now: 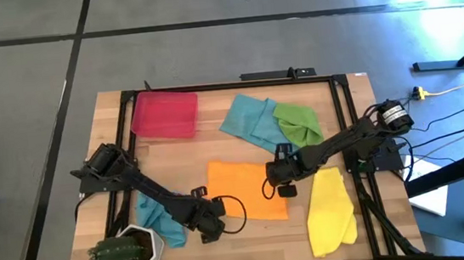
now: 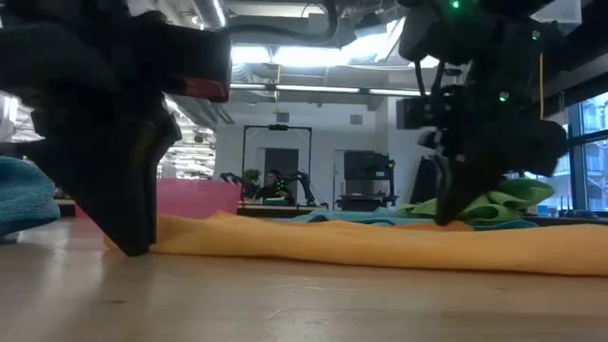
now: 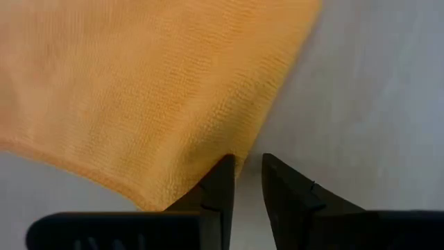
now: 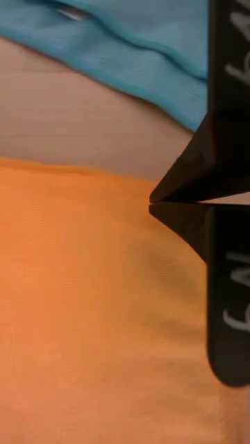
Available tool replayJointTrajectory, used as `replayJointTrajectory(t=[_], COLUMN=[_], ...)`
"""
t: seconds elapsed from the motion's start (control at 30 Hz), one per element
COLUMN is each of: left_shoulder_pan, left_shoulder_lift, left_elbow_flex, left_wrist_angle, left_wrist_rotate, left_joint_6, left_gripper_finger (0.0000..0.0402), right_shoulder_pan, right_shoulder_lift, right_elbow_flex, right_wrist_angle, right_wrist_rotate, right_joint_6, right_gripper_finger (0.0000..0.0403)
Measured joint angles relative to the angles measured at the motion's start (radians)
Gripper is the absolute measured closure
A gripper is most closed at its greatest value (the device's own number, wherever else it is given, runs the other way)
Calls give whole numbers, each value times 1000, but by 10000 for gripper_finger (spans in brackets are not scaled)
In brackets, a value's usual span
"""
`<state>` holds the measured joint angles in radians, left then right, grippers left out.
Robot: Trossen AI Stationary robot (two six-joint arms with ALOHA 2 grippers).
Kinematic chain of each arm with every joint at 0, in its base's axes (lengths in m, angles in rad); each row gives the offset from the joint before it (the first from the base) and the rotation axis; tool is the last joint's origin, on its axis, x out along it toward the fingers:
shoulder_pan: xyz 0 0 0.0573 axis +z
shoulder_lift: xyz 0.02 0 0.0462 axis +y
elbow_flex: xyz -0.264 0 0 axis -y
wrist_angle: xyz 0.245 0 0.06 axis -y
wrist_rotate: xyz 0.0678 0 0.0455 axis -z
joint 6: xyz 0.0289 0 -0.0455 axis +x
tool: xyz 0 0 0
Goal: Roll microfiber towels into tight, uniform cylinder then place into a basket
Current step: Fold the orange microfiber towel
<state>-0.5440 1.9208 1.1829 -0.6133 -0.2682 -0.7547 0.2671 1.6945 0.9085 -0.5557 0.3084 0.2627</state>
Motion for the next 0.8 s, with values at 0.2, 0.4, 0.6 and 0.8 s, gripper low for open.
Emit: replayJointTrajectory(t=[0.2, 0.4, 0.6, 0.8], left_shoulder_pan=[56, 102, 149, 198], left_shoulder_lift=[-3, -4, -3, -11], left_elbow_flex=[-23, -24, -25, -36], left_wrist_angle=[-22, -51, -113, -179], left_wrist_rotate=[10, 2, -57, -271], left_joint_6=[11, 90, 134, 170], left_gripper_finger=[333, 337, 337, 338], right_shoulder_pan=[80, 175, 246, 279], right_shoulder_lift=[0, 0, 0, -1], right_elbow_flex=[0, 0, 0, 0], right_wrist_angle=[-22, -13, 57, 105], right_wrist_rotate=[-58, -127, -130, -65], right_joint_6=[98, 196, 207, 73], right_gripper_finger=[395, 398, 396, 394])
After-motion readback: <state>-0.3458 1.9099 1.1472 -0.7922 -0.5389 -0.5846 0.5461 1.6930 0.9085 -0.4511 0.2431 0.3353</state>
